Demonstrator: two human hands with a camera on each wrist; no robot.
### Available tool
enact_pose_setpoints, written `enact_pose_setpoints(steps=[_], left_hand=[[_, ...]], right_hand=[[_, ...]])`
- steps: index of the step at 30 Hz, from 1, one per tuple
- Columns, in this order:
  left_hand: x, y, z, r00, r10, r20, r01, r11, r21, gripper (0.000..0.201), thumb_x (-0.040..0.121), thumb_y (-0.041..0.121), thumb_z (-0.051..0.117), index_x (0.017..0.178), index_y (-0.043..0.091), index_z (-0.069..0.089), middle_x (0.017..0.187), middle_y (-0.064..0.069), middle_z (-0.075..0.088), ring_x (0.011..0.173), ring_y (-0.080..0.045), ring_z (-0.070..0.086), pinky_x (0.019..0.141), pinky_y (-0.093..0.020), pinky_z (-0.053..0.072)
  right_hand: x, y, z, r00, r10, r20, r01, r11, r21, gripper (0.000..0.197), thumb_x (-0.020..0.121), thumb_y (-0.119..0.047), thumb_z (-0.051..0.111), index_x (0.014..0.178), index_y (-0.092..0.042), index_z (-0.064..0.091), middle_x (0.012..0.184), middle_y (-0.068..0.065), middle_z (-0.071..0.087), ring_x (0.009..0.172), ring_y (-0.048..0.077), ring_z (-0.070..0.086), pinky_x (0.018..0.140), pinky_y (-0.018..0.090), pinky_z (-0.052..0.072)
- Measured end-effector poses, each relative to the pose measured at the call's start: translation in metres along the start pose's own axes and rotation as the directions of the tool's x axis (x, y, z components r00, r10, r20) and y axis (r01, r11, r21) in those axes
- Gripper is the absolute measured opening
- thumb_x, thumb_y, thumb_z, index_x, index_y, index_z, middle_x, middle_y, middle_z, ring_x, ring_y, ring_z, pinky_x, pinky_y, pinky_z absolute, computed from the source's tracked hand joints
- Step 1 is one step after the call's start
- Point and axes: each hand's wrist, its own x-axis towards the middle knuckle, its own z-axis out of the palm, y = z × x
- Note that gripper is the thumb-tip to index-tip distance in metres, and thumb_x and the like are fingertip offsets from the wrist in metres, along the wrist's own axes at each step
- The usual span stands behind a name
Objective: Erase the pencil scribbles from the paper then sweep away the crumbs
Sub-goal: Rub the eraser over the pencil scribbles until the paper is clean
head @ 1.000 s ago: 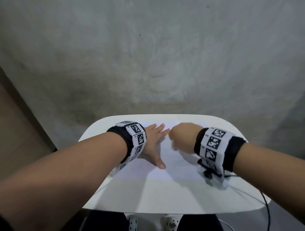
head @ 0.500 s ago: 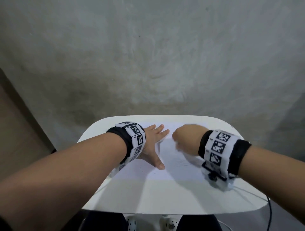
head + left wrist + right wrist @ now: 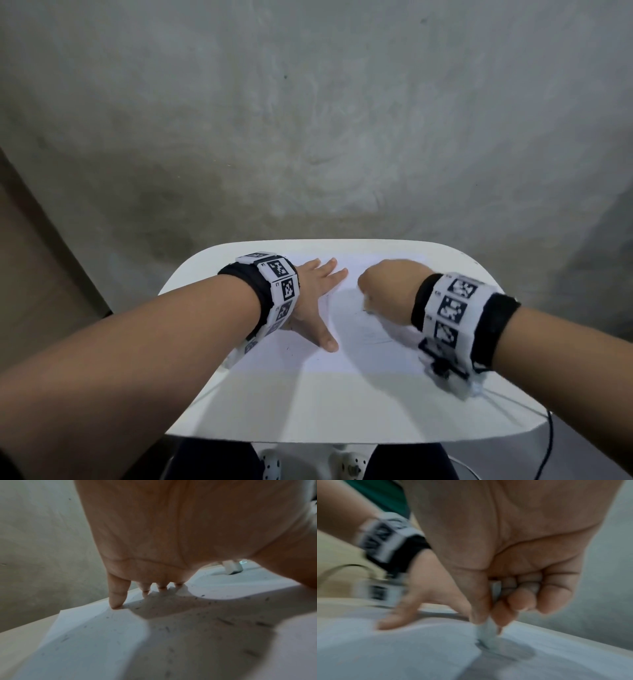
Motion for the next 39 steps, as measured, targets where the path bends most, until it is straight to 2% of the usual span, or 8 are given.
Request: enact_pose_setpoints(steps=[3,13,18,22,26,30,34,39], left_hand=[[0.002,0.002,0.001,1.000,-0.005,-0.009,0.005,0.999,0.043,0.130,0.067,0.073,0.067,0.149,0.029,-0.024,0.157,0.006,-0.029,0.147,-0.020,-0.019,0.118,-0.046,0.001],[0.003,-0.002,0.002,1.000,0.007,-0.003,-0.007,1.000,0.016,0.130,0.066,0.073,0.067,0.148,0.031,-0.025,0.156,0.009,-0.030,0.147,-0.018,-0.020,0.117,-0.047,0.000],[0.004,0.000,0.004,1.000,-0.006,-0.020,0.006,0.999,0.041,0.130,0.066,0.074,0.066,0.148,0.031,-0.025,0.156,0.007,-0.029,0.147,-0.018,-0.019,0.118,-0.045,0.001],[0.005,-0.004,0.003,1.000,0.016,-0.018,-0.016,1.000,0.004,0.130,0.066,0.073,0.068,0.148,0.031,-0.024,0.157,0.008,-0.028,0.147,-0.018,-0.019,0.117,-0.047,0.000],[0.007,-0.002,0.005,1.000,0.006,-0.029,-0.005,0.999,0.034,0.130,0.065,0.074,0.067,0.149,0.031,-0.024,0.157,0.007,-0.028,0.147,-0.019,-0.018,0.118,-0.046,0.001],[0.006,-0.004,0.003,1.000,0.013,-0.023,-0.013,1.000,0.009,0.130,0.066,0.073,0.068,0.148,0.031,-0.024,0.157,0.007,-0.028,0.147,-0.019,-0.018,0.118,-0.047,0.001],[0.009,0.000,0.004,1.000,-0.013,-0.013,0.014,0.998,0.059,0.133,0.063,0.075,0.067,0.148,0.031,-0.025,0.157,0.006,-0.029,0.147,-0.019,-0.018,0.118,-0.046,0.002],[0.008,0.000,0.004,1.000,-0.014,-0.022,0.015,0.999,0.049,0.131,0.065,0.073,0.067,0.148,0.031,-0.025,0.157,0.007,-0.029,0.147,-0.019,-0.018,0.118,-0.045,0.002]], right_hand=[[-0.009,-0.022,0.009,0.989,-0.131,0.073,0.131,0.991,0.005,0.019,0.091,-0.023,0.055,0.074,-0.017,0.057,0.072,-0.003,0.056,0.074,0.020,0.053,0.053,0.025,0.034],[-0.004,-0.005,0.006,1.000,-0.018,-0.001,0.018,0.999,0.047,0.017,0.088,-0.026,0.056,0.085,-0.012,0.064,0.082,0.002,0.066,0.078,0.024,0.059,0.060,0.027,0.040],[-0.012,-0.019,0.017,0.993,-0.116,0.016,0.116,0.993,0.001,0.024,0.086,-0.020,0.060,0.065,-0.019,0.049,0.066,-0.005,0.055,0.072,0.021,0.054,0.052,0.025,0.034],[-0.009,0.000,0.007,0.999,0.005,-0.035,-0.003,0.998,0.066,0.015,0.087,-0.025,0.056,0.080,-0.013,0.062,0.076,0.000,0.063,0.076,0.024,0.059,0.062,0.028,0.044],[-0.020,-0.021,0.016,0.990,-0.139,0.029,0.137,0.989,0.052,0.017,0.088,-0.024,0.056,0.072,-0.017,0.054,0.067,-0.002,0.053,0.071,0.023,0.050,0.055,0.028,0.034],[-0.014,-0.001,0.006,0.999,0.006,-0.045,-0.003,0.998,0.061,0.015,0.088,-0.022,0.054,0.081,-0.012,0.062,0.073,0.000,0.057,0.075,0.025,0.056,0.061,0.027,0.039],[-0.024,-0.030,0.014,0.985,-0.170,0.030,0.167,0.983,0.081,0.015,0.091,-0.022,0.053,0.078,-0.018,0.060,0.073,-0.003,0.058,0.075,0.021,0.051,0.059,0.026,0.035],[-0.018,-0.027,0.011,0.992,-0.128,-0.005,0.129,0.989,0.068,0.015,0.088,-0.023,0.056,0.089,-0.012,0.067,0.075,0.002,0.060,0.074,0.022,0.056,0.053,0.024,0.036]])
